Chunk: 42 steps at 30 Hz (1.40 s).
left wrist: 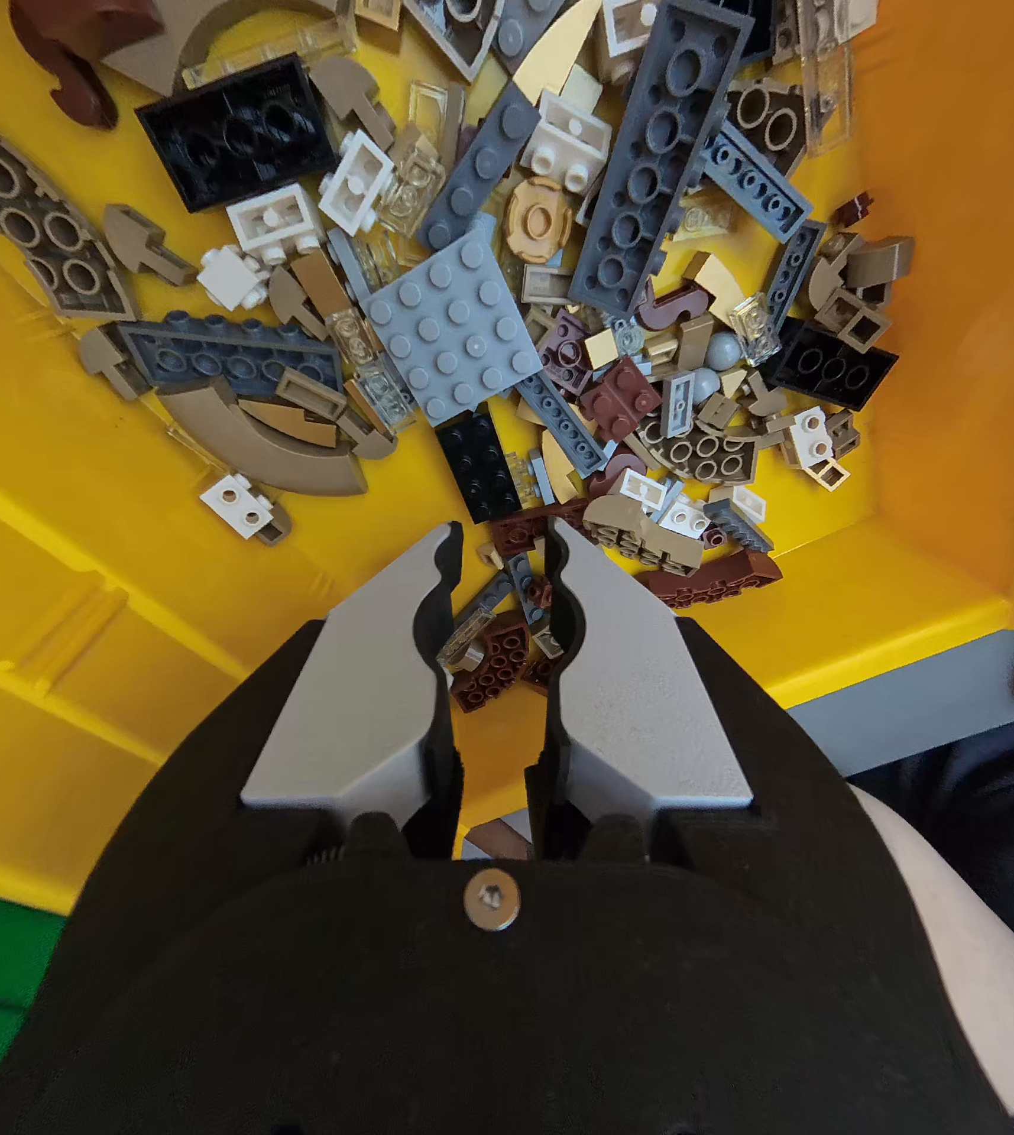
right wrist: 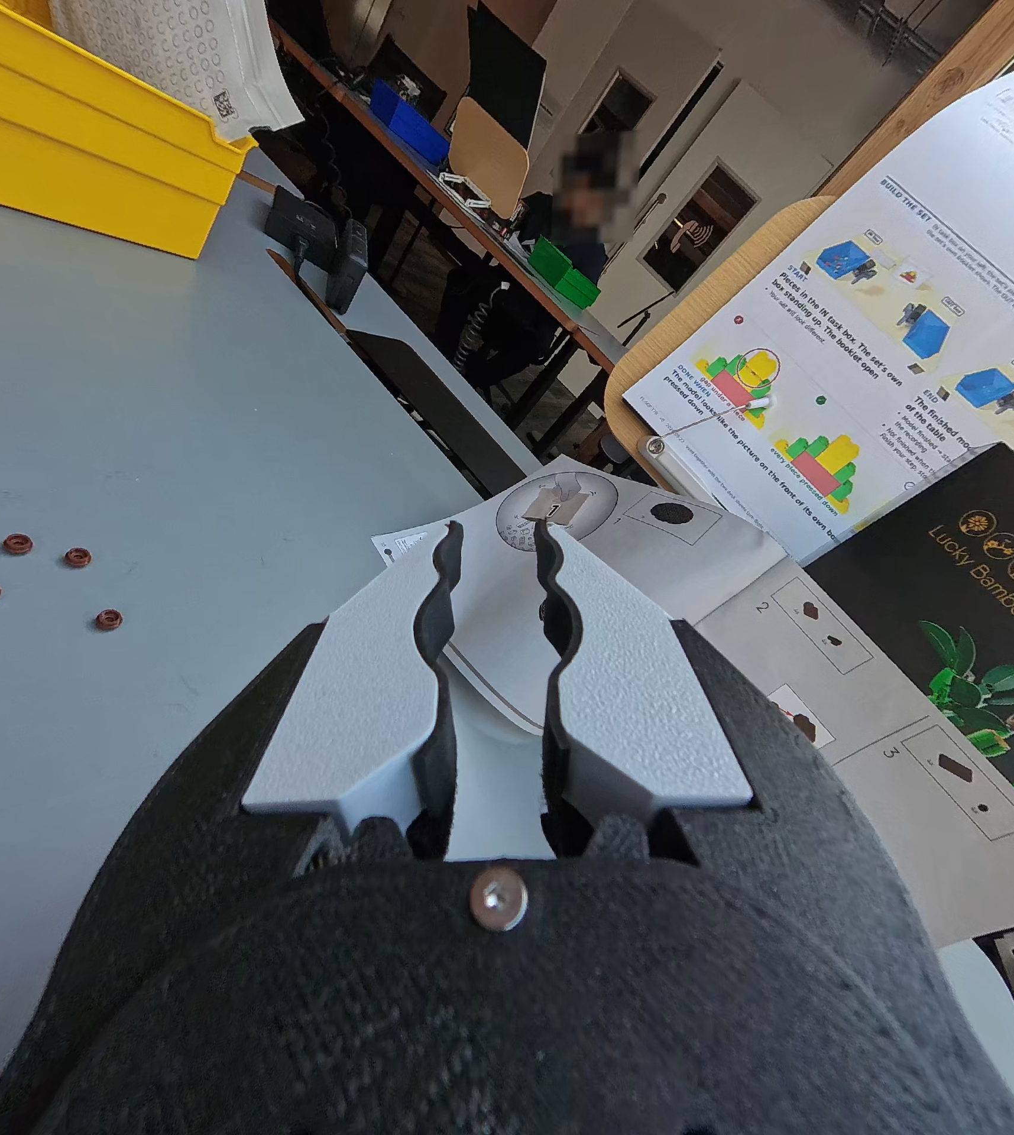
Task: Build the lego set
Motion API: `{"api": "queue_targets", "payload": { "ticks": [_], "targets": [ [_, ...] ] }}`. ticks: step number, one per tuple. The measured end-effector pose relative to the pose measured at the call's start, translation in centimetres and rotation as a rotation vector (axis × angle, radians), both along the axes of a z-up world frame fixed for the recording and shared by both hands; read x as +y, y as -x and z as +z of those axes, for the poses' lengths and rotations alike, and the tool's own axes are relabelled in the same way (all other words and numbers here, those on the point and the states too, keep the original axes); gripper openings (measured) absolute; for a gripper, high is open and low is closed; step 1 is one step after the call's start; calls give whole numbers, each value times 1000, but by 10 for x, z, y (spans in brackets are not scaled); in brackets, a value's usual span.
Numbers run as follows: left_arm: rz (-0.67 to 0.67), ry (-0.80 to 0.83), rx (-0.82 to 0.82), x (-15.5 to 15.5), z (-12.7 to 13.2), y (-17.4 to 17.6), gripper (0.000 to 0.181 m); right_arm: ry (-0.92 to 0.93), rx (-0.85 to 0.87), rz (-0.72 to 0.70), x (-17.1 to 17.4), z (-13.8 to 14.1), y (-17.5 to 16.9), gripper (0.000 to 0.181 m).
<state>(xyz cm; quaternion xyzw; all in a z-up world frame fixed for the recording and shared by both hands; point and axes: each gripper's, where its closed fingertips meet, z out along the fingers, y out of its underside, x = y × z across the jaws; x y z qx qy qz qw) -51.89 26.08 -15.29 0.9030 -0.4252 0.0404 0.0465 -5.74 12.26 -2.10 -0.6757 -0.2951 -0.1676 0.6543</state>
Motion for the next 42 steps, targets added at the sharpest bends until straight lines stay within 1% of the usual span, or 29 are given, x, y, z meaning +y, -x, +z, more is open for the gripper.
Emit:
{"api": "queue_targets", "payload": {
  "ticks": [2,7,11,14,15,23,26,32,36,38,39,40,42],
  "targets": [
    [45,39,-29,-2,-1,-2,20,3,-12,0,0,-1,1,24],
    [90,85,-66,-6,-1,2,21,13,-27,9,1,-3,5,24],
    [82,83,-65,-7,-2,9,21,24,-33,13,2,-6,7,24],
    [81,88,-91,-6,-2,9,14,28,-35,15,2,-7,7,24],
    [79,100,-109,-7,-2,7,9,28,-35,15,2,-8,8,24],
    [52,83,-129,-6,1,8,4,38,-40,13,4,-11,7,24],
    [69,45,-134,-3,9,8,0,43,-46,15,4,-12,8,24],
    [64,-61,-142,2,30,9,0,46,-60,15,4,-13,9,24],
    [64,-183,-199,7,59,4,0,45,-65,17,4,-13,11,24],
    [60,-255,-265,10,78,-6,0,48,-69,19,4,-14,11,24],
    [48,-253,-304,6,84,-12,0,51,-70,19,4,-15,11,24],
    [34,-237,-317,0,85,-15,0,53,-73,18,4,-15,12,24],
    [27,-222,-237,-4,74,-6,0,55,-78,18,5,-16,12,24]
  ]
}}
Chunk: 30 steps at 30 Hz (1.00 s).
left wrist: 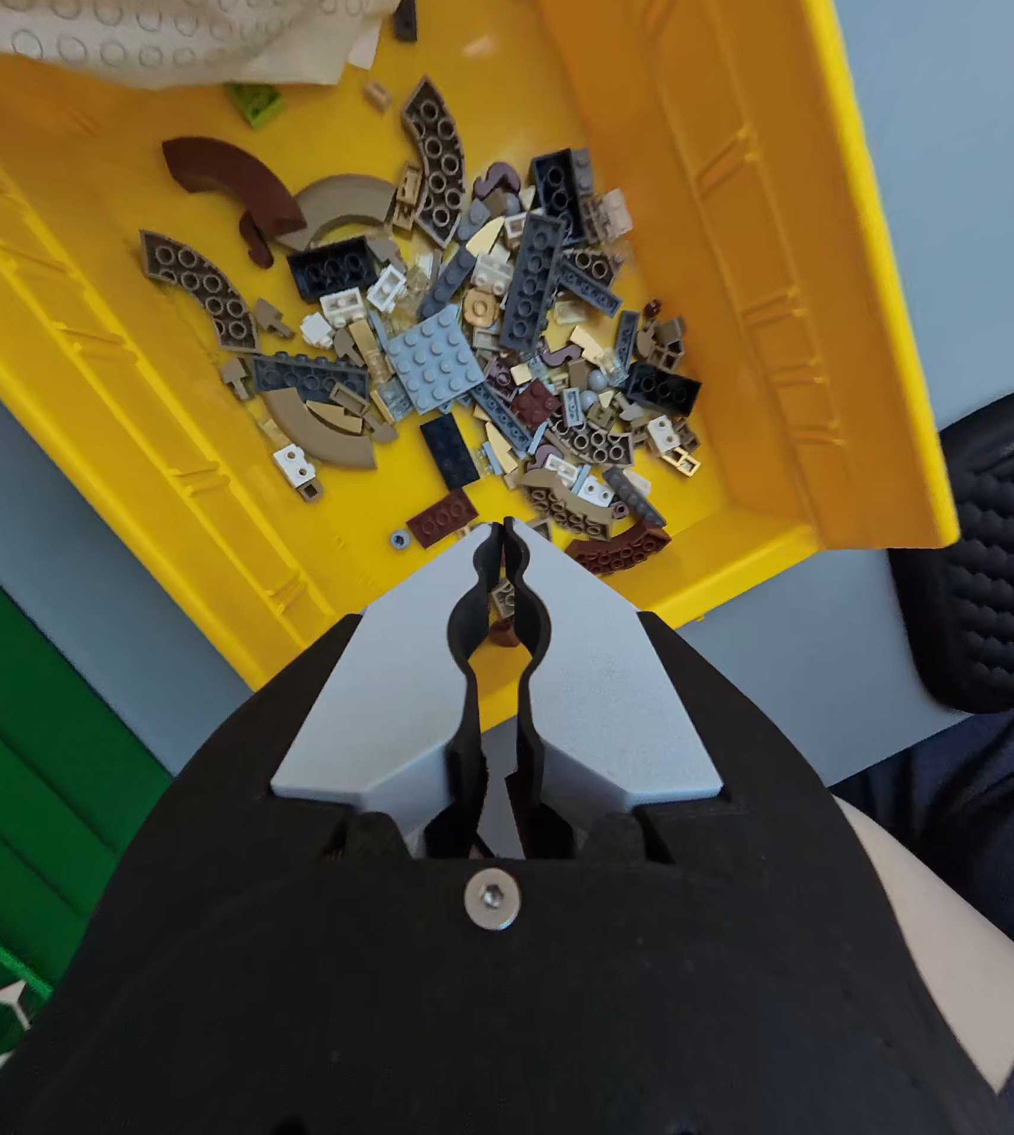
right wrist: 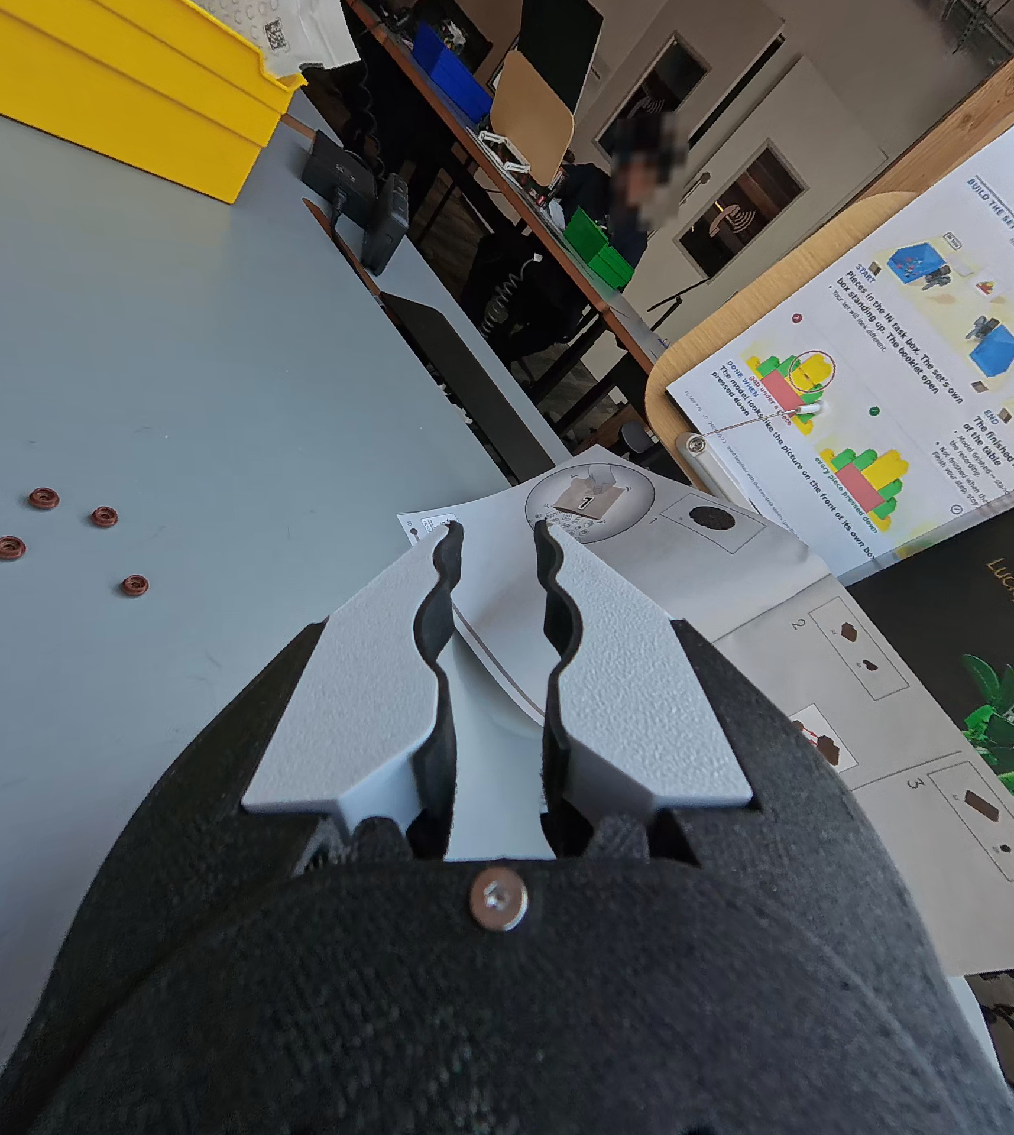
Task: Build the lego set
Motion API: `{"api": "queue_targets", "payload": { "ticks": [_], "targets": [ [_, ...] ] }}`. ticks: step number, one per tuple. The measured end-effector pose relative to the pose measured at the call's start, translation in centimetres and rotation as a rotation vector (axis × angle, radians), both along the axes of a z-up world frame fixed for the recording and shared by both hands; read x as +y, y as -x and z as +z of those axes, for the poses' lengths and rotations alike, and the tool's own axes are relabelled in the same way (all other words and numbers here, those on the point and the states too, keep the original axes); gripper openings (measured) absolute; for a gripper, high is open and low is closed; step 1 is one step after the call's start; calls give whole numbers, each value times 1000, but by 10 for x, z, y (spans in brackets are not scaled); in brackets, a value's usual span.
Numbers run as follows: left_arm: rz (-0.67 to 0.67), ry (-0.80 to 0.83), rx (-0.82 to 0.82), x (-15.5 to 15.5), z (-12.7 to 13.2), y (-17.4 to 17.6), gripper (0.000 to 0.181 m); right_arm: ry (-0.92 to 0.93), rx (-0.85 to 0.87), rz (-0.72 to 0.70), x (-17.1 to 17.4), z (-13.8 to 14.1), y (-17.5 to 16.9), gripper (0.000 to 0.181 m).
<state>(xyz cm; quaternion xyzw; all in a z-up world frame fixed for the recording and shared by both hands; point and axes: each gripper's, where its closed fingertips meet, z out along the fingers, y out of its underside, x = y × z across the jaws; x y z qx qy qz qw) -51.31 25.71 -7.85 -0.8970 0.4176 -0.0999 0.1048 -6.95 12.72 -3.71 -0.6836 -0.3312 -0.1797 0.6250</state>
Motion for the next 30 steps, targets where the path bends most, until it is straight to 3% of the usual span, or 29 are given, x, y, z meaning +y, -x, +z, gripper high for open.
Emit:
{"api": "queue_targets", "payload": {
  "ticks": [6,13,20,30],
  "targets": [
    [122,150,237,2,-43,21,42,-2,-6,0,-1,1,0,24],
    [203,263,334,-5,-65,21,42,-2,-17,-2,-1,1,-1,24],
    [304,350,280,-6,-72,16,35,-1,-41,3,-2,1,3,24],
    [324,311,321,-1,-72,26,42,3,-51,9,-2,-1,5,24]
  ]
}}
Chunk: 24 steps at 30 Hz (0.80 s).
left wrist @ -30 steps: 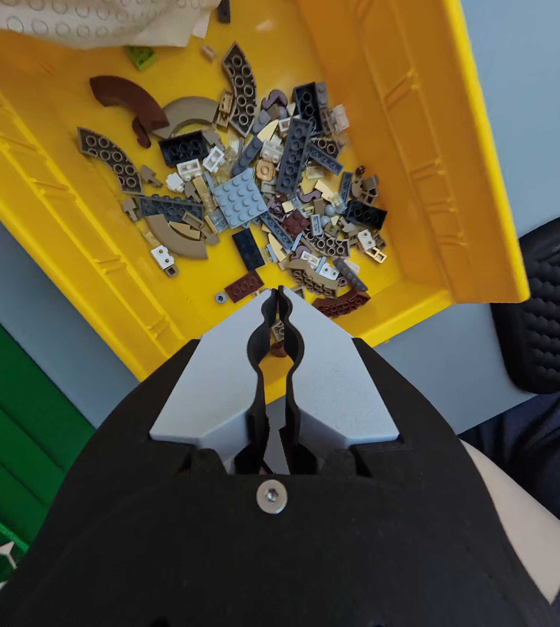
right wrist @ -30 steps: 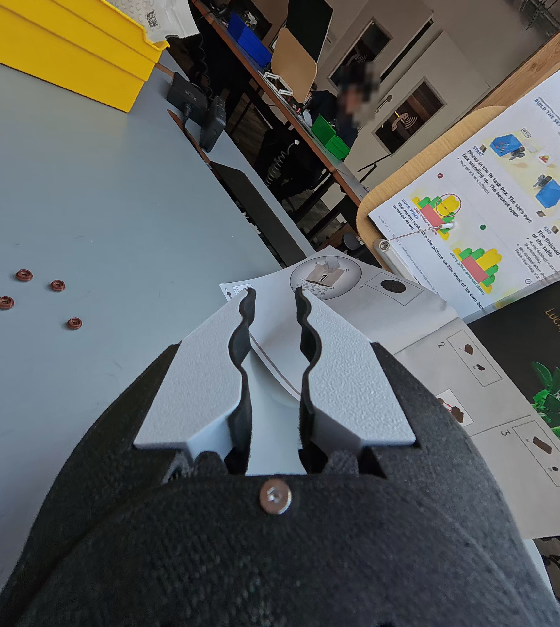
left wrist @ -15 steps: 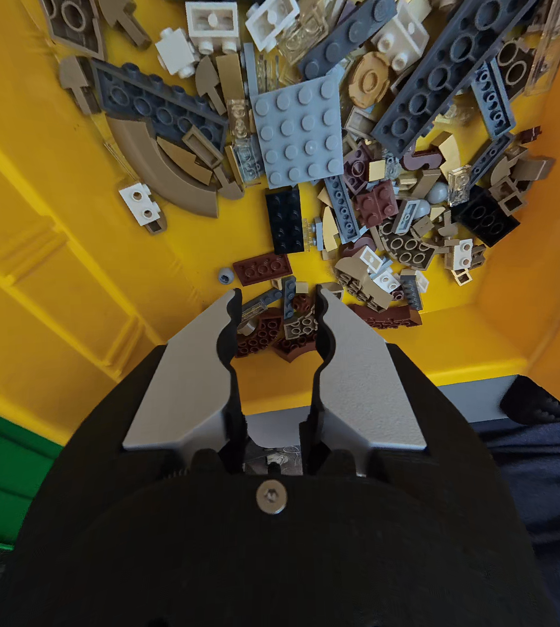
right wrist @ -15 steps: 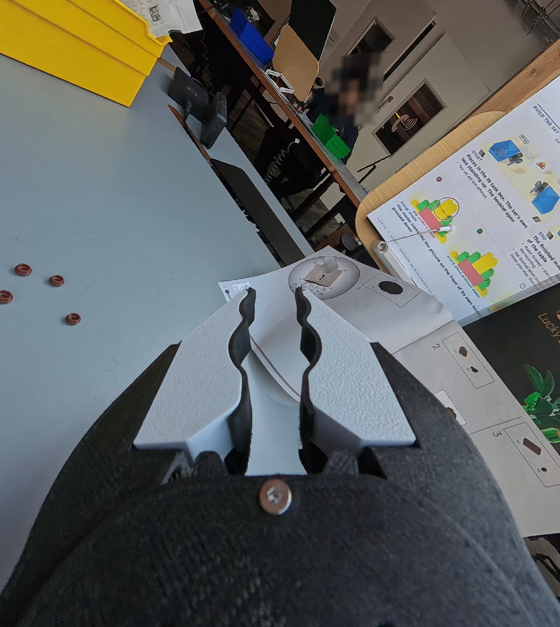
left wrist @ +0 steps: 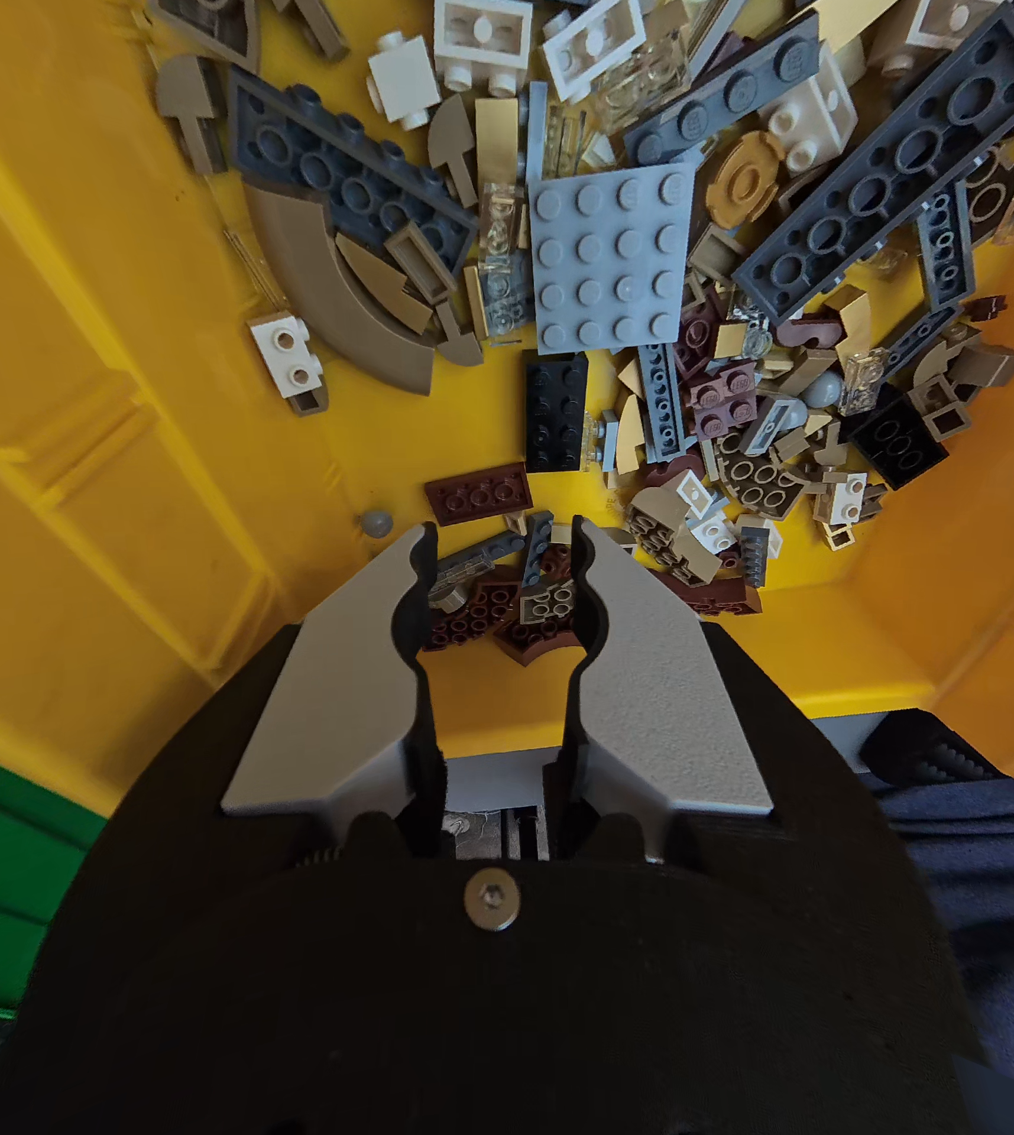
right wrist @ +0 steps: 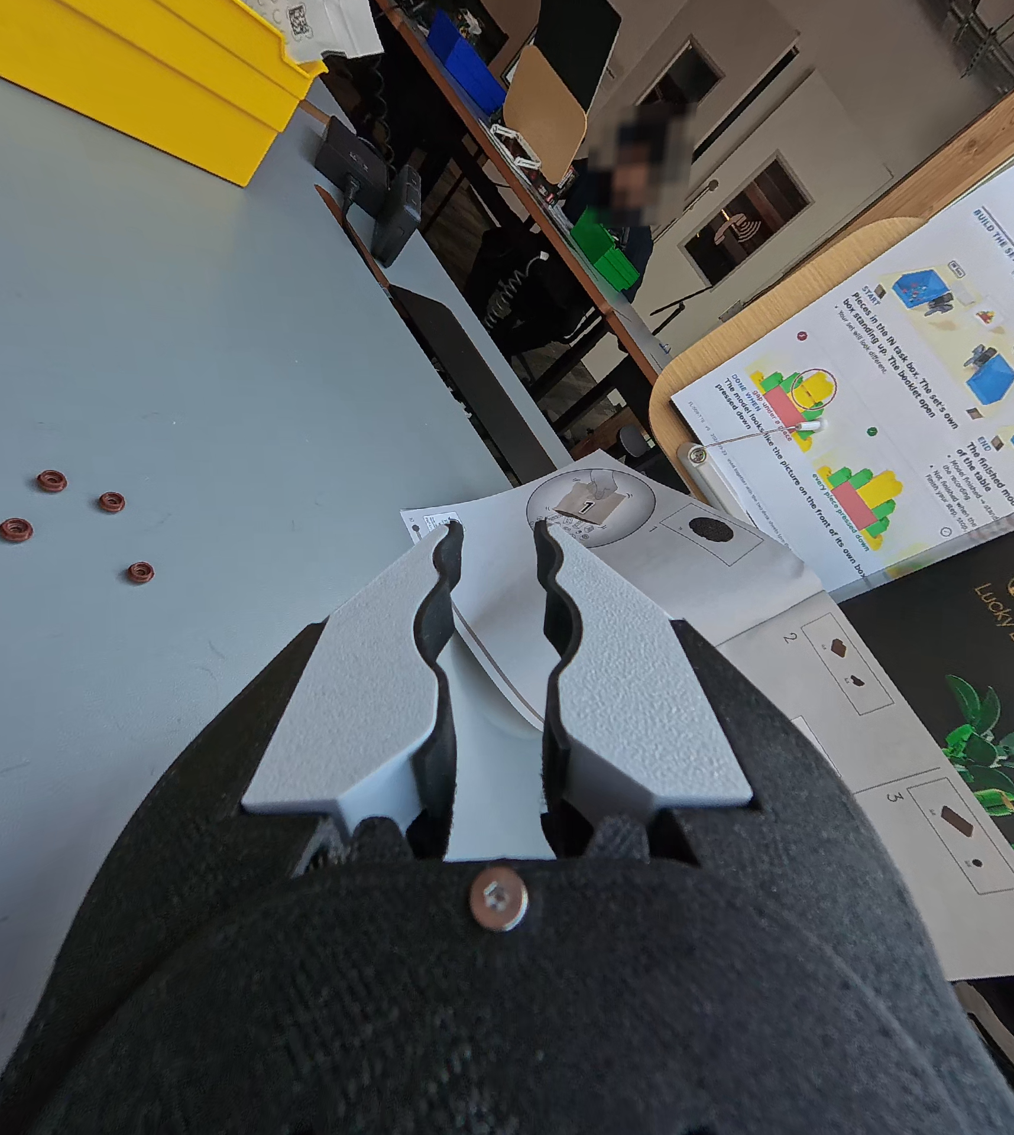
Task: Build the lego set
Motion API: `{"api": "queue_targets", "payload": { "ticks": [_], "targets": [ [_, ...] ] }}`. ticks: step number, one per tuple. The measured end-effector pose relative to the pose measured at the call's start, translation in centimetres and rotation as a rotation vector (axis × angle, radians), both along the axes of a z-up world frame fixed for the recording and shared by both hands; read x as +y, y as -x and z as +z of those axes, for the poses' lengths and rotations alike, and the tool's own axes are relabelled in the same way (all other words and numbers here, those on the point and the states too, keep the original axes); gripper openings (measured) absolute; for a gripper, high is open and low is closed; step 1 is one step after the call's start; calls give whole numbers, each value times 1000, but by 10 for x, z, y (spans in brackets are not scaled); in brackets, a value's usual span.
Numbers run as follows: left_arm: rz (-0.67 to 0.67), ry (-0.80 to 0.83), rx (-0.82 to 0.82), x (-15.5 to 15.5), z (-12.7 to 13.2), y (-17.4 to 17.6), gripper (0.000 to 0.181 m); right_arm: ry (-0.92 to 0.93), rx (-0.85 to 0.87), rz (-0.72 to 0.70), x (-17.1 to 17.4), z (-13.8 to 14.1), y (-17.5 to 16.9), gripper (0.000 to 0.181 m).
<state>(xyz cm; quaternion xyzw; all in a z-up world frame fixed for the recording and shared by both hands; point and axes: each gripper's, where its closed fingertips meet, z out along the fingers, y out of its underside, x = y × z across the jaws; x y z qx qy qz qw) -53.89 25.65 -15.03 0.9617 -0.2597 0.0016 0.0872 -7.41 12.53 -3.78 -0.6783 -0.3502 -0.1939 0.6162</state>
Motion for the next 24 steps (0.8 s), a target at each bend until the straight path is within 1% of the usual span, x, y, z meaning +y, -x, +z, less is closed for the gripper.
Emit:
{"api": "queue_targets", "payload": {
  "ticks": [4,9,14,18,20,22,24],
  "targets": [
    [13,-8,1,5,-3,2,51,-1,0,2,0,1,0,24],
    [14,1,-2,8,-8,1,52,1,-3,1,0,0,0,24],
    [-10,-10,41,10,-9,4,45,6,-9,2,0,-1,1,24],
    [-24,-4,49,8,-9,1,32,7,-15,2,0,-1,0,24],
    [-46,-13,67,9,-8,1,31,8,-15,2,0,-1,0,24],
    [-55,-39,74,11,-3,2,31,7,-21,0,-1,-1,0,24],
    [-34,-79,53,12,9,1,31,4,-25,-2,-1,-1,-1,24]
  ]
}}
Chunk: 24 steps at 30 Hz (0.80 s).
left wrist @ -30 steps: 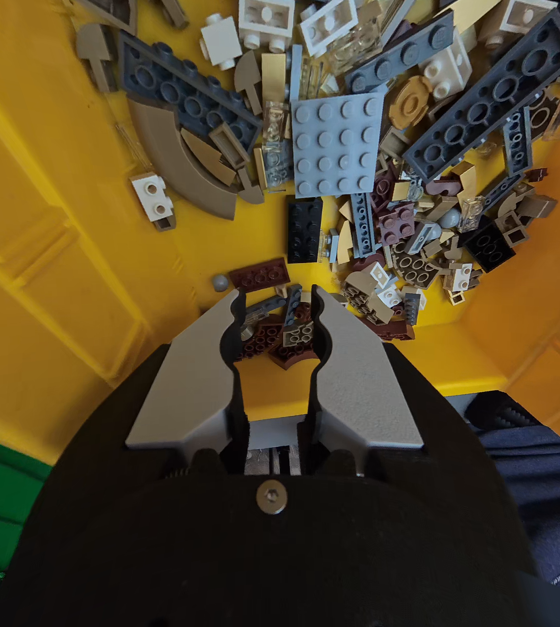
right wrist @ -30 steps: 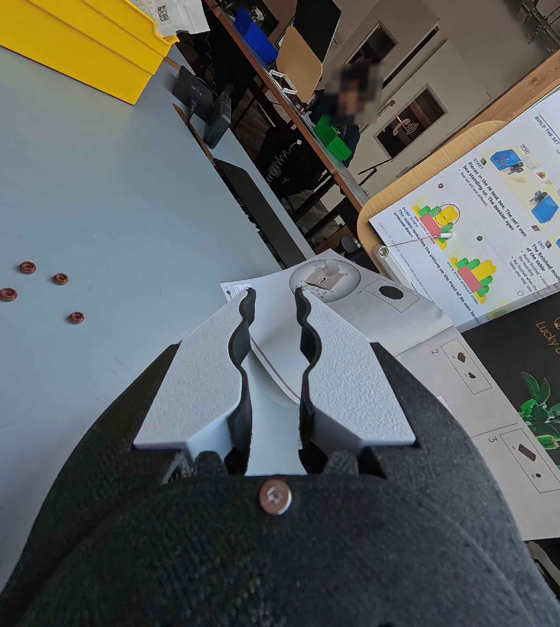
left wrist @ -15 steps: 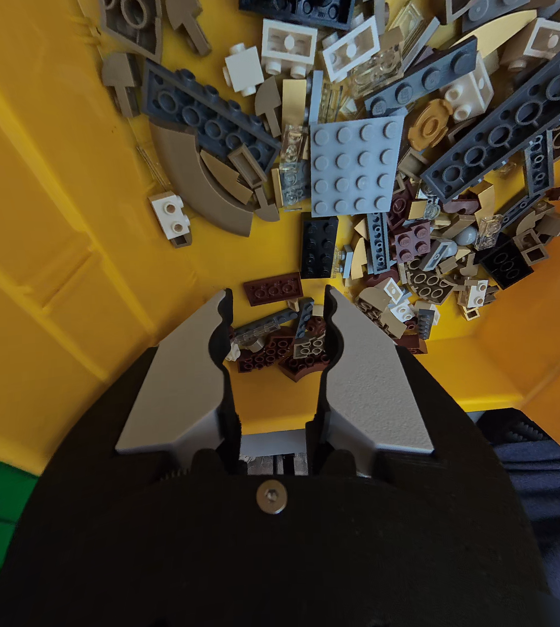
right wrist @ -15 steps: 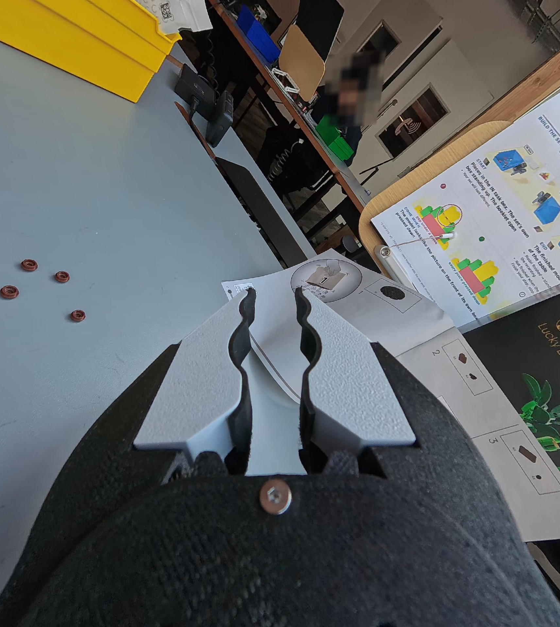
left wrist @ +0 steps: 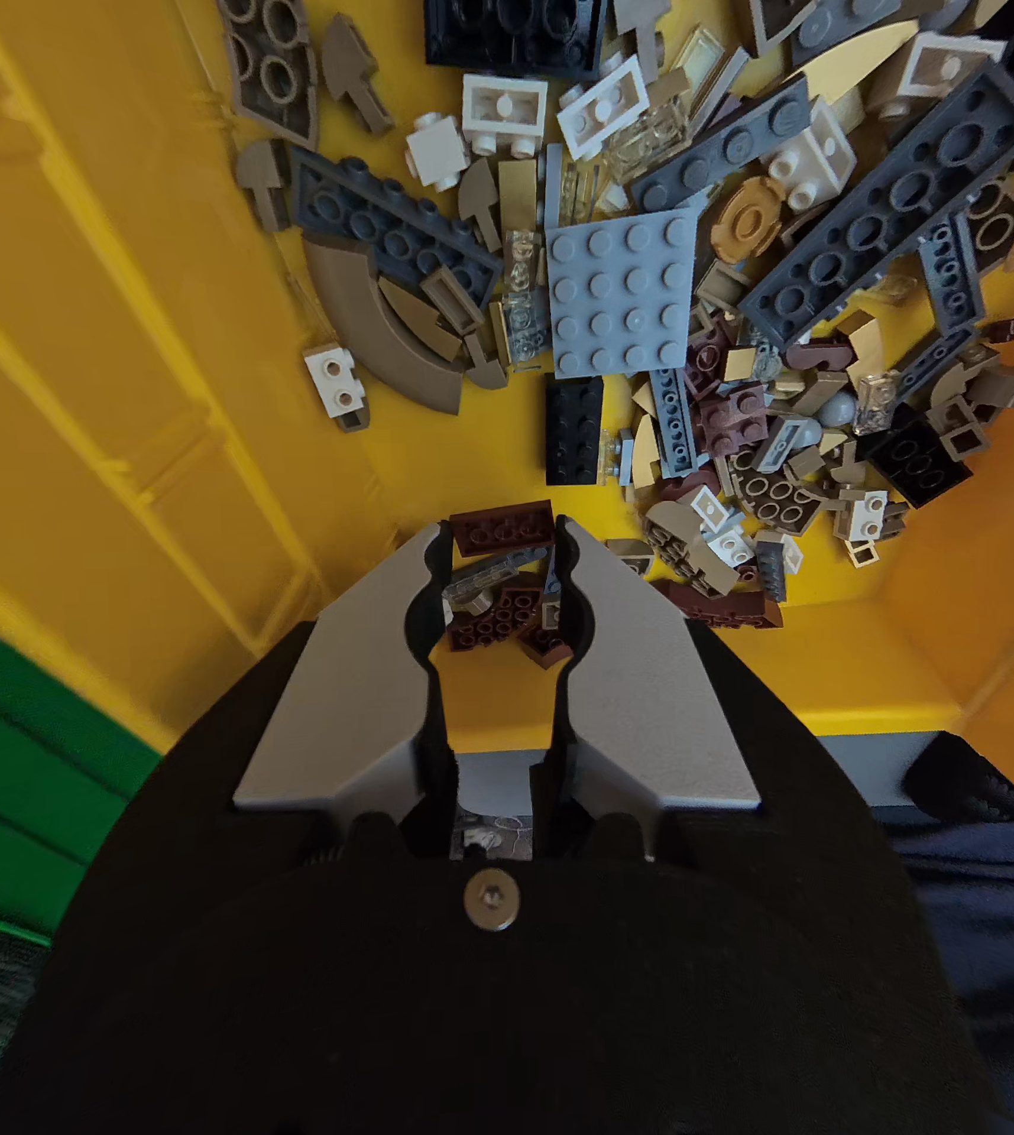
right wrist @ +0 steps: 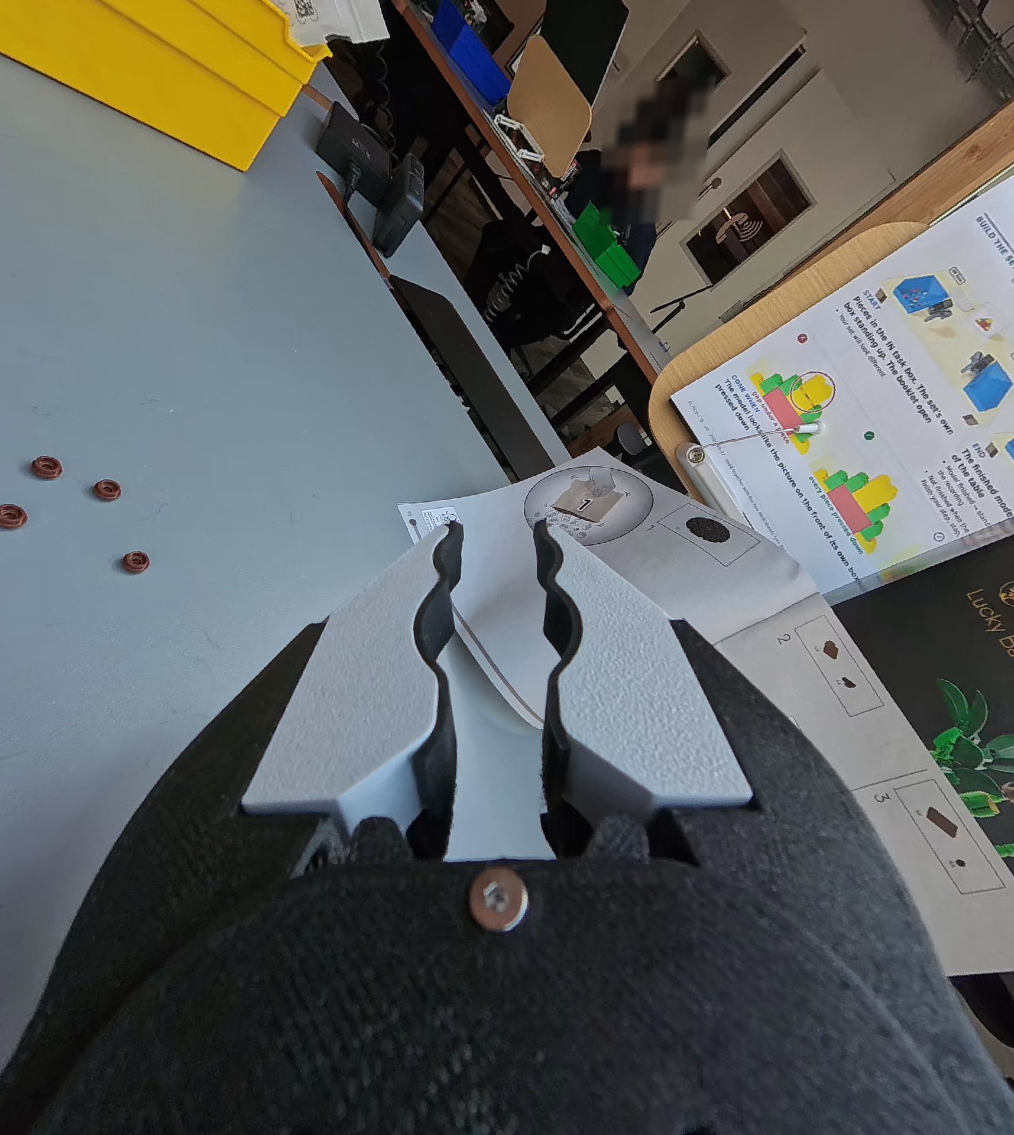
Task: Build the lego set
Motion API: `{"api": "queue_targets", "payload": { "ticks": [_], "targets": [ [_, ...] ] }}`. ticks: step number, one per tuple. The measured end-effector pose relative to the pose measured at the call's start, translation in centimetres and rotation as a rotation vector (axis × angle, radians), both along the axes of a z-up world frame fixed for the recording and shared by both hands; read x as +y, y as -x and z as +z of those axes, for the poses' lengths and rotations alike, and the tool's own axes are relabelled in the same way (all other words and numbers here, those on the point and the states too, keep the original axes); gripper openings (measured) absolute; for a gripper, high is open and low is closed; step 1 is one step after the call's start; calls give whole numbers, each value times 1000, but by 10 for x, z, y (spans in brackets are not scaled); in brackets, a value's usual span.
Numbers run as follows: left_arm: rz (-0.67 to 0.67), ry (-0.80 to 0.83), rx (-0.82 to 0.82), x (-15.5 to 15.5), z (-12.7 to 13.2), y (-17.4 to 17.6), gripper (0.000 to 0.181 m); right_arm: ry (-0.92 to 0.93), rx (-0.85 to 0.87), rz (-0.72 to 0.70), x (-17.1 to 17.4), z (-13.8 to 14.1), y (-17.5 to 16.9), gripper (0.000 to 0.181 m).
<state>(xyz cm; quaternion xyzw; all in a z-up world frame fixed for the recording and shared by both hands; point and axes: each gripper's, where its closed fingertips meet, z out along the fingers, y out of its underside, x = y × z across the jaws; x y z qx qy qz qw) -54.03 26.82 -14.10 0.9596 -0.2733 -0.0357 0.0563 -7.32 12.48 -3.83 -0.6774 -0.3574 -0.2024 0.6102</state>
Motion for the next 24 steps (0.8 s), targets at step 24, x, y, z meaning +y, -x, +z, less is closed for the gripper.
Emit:
{"api": "queue_targets", "payload": {
  "ticks": [24],
  "targets": [
    [-854,307,-1611,-246,238,-336,32,-53,450,417,-46,94,37,36]
  ]
}}
